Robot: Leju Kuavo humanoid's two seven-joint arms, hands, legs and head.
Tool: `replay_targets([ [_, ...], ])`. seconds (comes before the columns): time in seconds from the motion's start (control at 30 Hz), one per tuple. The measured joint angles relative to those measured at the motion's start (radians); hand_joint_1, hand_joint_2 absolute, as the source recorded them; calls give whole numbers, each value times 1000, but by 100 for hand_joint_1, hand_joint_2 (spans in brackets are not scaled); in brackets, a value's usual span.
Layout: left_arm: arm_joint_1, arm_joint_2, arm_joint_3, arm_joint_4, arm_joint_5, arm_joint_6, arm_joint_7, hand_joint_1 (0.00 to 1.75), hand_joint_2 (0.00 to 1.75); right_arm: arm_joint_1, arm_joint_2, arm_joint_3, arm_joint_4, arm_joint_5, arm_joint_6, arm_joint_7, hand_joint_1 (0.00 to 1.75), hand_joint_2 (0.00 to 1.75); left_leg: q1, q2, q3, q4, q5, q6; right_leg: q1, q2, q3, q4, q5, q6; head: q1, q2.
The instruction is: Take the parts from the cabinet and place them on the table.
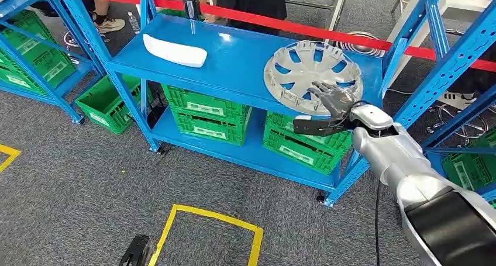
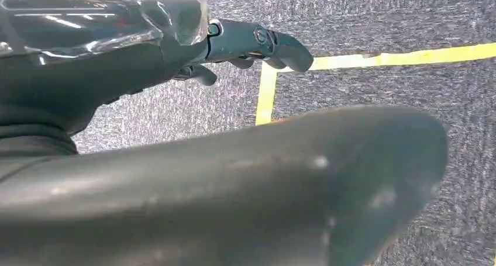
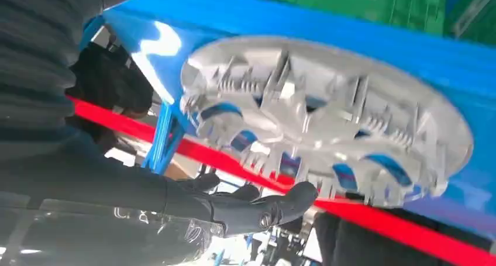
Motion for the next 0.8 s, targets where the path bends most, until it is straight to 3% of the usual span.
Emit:
replay_targets([
  [0.03, 0, -1, 1, 0, 0, 1, 0, 0, 0, 1, 0, 0, 0, 0, 0, 0, 0, 175, 0, -1, 2, 1, -1, -2, -4, -1, 26, -60, 31, 13, 0, 0],
  [0.07, 0, -3, 3, 0, 0, 2, 0, 0, 0, -1, 0, 0, 0, 0, 0, 0, 0, 175, 0, -2, 3, 4, -4, -5, -7, -2, 72, -158, 72, 24, 0, 0],
  [0.1, 0, -4, 5, 0, 0, 2, 0, 0, 0, -4, 0, -1, 0, 0, 0, 0, 0, 175, 0, -3, 4, 8, -8, -9, -9, -5, 119, -253, 107, 31, 0, 0],
  [0.13, 0, -5, 5, 0, 0, 2, 0, 0, 0, -5, 0, -2, 0, 0, 0, 0, 0, 175, 0, -3, 4, 10, -10, -12, -10, -7, 142, -297, 121, 32, 0, 0],
  [0.43, 0, -5, 5, 0, 0, 2, 0, 0, 0, -5, 0, -2, 0, 0, 0, 0, 0, 175, 0, -3, 4, 10, -10, -12, -10, -7, 142, -297, 121, 32, 0, 0],
  [0.5, 0, -5, 5, 0, 0, 2, 0, 0, 0, -6, 0, -2, 0, 0, 0, 0, 0, 175, -1, -3, 3, 12, -11, -15, -10, -9, 153, -319, 126, 31, 0, 0],
  [0.6, 1, -5, 7, 0, 0, 3, -1, 0, 0, -6, 5, -2, -1, 3, 0, -4, 0, 175, -7, -4, 0, 17, -18, -27, -3, -6, 163, -330, 131, 1, -1, 0],
  [0.67, 3, -6, 7, 0, 1, 3, -1, 0, 0, -6, 5, -2, -1, 4, 0, -7, 0, 175, -3, -3, 2, 15, -18, -31, 2, -6, 163, -330, 130, -7, 0, 0],
  [0.7, 7, -6, 12, 0, 3, 3, -3, 0, 0, -10, 12, -2, -1, 6, 0, -9, 0, 175, 2, -2, -10, 38, -38, -44, -11, -3, 170, -334, 133, -19, -1, 0],
  [0.73, 7, -5, 13, 0, 4, 3, -4, 0, 0, -10, 14, -2, -1, 6, 0, -10, 0, 175, 2, -1, -19, 60, -53, -47, -13, -3, 171, -334, 131, -22, -3, 0],
  [0.77, 10, -5, 23, 0, 10, 2, -7, 0, 0, -10, 25, 0, -1, 8, 1, -13, 0, 175, 3, 0, -121, 266, -143, -59, -11, -2, 173, -334, 128, -26, -3, 0],
  [0.8, 25, -7, 36, 0, 18, 1, -17, 0, 0, -7, 47, 5, -1, 13, 0, -20, 0, 175, 2, 0, -84, 140, -26, -43, -3, 2, 185, -334, 122, -32, -3, 0],
])
